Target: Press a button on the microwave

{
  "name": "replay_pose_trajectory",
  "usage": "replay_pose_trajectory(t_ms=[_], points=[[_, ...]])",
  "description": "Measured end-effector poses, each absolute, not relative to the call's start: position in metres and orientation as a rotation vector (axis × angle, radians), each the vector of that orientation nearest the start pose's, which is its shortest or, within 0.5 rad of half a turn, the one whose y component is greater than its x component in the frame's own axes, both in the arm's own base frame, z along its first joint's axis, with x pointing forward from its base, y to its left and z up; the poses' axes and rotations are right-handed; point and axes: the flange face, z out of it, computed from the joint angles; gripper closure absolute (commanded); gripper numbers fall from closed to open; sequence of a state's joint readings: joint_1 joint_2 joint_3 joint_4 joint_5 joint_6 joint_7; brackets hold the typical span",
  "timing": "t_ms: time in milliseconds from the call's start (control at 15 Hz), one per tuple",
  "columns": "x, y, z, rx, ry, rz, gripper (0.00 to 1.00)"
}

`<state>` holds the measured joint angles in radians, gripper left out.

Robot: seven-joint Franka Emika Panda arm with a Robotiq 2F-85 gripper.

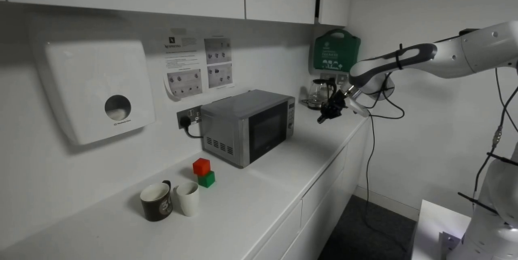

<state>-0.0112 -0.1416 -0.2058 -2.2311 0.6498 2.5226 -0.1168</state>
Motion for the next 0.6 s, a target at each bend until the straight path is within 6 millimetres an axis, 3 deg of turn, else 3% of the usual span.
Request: replay_pose_trajectory(t_ms=[600], points=[[0.586,-0.137,0.466,-2.553,0.758,-0.688,1.00]])
